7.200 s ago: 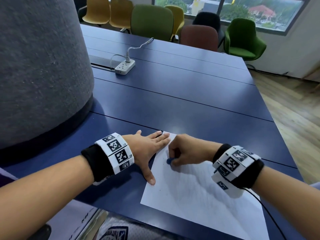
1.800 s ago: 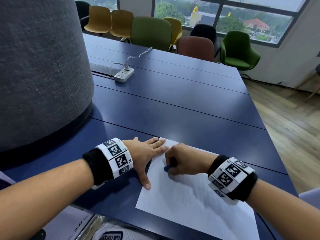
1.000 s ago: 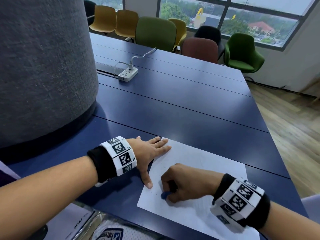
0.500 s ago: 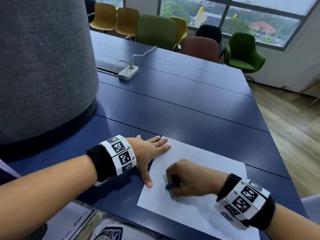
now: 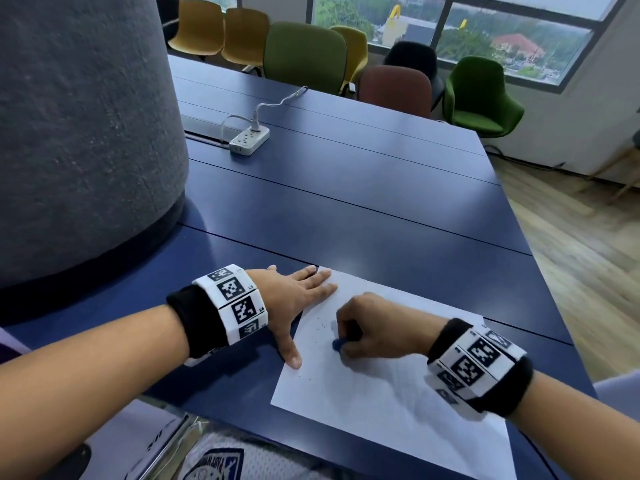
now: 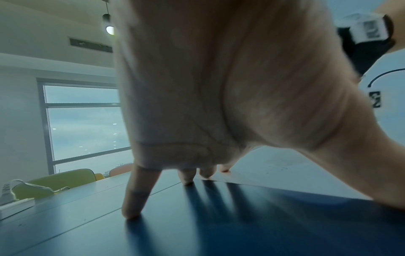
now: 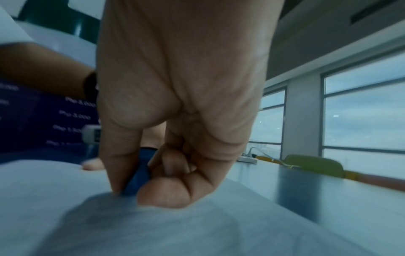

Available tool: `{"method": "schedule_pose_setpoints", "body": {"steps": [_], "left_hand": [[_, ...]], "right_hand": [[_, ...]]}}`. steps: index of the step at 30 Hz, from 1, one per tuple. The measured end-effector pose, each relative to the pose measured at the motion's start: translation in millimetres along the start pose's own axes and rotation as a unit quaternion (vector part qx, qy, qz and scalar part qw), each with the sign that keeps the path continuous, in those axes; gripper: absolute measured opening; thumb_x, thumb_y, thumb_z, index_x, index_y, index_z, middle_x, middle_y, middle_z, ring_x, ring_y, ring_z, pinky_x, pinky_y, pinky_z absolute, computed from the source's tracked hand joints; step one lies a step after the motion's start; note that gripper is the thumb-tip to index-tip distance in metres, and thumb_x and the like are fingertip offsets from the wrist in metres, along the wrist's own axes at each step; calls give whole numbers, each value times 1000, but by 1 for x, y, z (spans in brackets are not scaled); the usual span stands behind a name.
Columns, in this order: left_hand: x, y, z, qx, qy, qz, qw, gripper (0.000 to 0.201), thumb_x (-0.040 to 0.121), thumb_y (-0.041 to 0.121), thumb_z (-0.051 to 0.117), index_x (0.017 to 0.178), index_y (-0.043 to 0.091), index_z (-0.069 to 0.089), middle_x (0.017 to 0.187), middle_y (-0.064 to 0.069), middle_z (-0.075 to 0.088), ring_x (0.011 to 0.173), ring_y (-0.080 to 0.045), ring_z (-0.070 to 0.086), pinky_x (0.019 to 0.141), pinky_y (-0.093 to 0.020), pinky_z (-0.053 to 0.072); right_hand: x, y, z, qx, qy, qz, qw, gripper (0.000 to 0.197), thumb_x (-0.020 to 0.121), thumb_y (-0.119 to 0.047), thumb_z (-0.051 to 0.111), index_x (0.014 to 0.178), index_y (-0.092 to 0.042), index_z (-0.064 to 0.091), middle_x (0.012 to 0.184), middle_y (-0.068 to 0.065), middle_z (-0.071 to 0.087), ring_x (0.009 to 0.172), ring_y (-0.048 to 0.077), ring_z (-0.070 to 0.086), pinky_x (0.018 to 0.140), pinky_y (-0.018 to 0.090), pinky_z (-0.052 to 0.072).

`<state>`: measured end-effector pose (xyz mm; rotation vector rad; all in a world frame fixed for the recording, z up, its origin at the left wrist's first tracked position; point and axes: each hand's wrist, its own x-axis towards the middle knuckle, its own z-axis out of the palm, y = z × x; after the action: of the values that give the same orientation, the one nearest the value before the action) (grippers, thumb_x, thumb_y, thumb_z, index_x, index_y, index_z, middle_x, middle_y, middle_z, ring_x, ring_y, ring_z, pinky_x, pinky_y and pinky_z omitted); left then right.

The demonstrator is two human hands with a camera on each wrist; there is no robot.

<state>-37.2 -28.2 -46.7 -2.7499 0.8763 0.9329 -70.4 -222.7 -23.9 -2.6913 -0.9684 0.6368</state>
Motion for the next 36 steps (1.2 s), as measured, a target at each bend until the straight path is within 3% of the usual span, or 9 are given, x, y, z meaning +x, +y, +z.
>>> {"method": "schedule_pose_setpoints", "body": {"steps": [2,6,10,13,18,23,28,33,36], "left_hand": [[1,0,1,3,2,1,1000,143,58,70,80,153,33,-21,157,14,-31,144,-6,-28,114,-69,5],[0,1,-1,7,-3,0,1000,143,58,70,80,152,32,-22,157,14,-32,144,-7,-28,114,-69,5],[0,1,0,4,1,3,1000,144,58,70,79,152,32,-23,158,13,-30,144,-7,-28,113,-70,6],[0,1,1,0,6,6,1000,144,58,70,80,152,33,-23,158,13,-29,144,-6,-29,113,-70,5],[1,0,1,-1,4,5,1000,145,58,70,80,152,32,-23,158,13,-30,144,-7,-29,113,-69,5],[1,1,1,1,5,5,1000,144,57,70,80,152,34,-23,158,13,-30,144,-7,-29,113,-69,5],[0,0,0,1,2,2,1000,145,58,69,80,152,32,-24,158,13,-30,144,-7,-29,114,-69,6],[-1,2,0,-1,2,5,1000,144,58,69,80,152,33,-23,158,13,-30,144,-7,-29,114,-68,6],[1,1,1,2,4,3,1000,145,58,69,80,152,33,-23,158,13,-29,144,-7,-29,113,-69,6]], "right_hand": [[2,2,2,-2,15,5,1000,17,82,-26,70,71,-20,58,62,-12,54,55,6,47,53,19,34],[-3,-10,7,19,-94,-24,995,15,78,-20,75,73,-20,61,59,-16,52,51,-2,48,49,9,35],[22,12,-11,-21,16,37,999,17,82,-28,70,75,-14,63,66,-8,57,57,8,48,53,18,38],[37,31,-18,-29,79,73,994,25,84,-26,67,65,-19,51,71,-1,58,64,18,48,59,28,41],[31,26,-15,7,-40,30,999,22,77,-20,76,65,-21,58,61,-13,57,51,-5,51,47,10,37],[41,40,-22,-6,66,65,996,28,81,-25,73,62,-22,53,66,-4,59,54,6,47,52,23,38],[32,27,-18,22,-50,38,998,20,76,-23,78,66,-23,60,66,-8,62,51,1,49,46,11,37],[44,41,-22,-14,74,83,994,31,81,-27,72,60,-25,48,67,-5,56,64,17,51,57,27,40],[37,32,-17,4,-7,51,999,26,77,-22,76,62,-23,55,66,-6,59,58,10,51,51,19,40]]}}
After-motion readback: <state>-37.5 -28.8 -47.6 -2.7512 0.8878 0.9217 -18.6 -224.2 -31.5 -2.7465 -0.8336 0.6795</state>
